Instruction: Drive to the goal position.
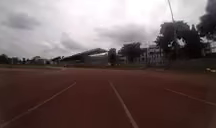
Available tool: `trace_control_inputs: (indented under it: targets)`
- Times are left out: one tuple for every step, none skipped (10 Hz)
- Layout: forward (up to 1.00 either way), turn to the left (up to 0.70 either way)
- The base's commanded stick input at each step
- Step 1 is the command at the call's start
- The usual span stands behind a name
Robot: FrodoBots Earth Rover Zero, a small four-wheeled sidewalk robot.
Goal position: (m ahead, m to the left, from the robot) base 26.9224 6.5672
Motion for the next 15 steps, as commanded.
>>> trace_control_inputs:
  targets:
    - [0.7, 0.0]
    - [0.7, 0.0]
    - [0.7, 0.0]
    - [0.7, 0.0]
    - [0.7, 0.0]
    - [0.7, 0.0]
    - [0.7, 0.0]
    - [0.7, 0.0]
    - [0.7, 0.0]
    - [0.7, 0.0]
    - [0.7, 0.0]
    - [0.7, 0.0]
    - [0.7, 0.0]
    - [0.7, 0.0]
    - [0.7, 0.0]
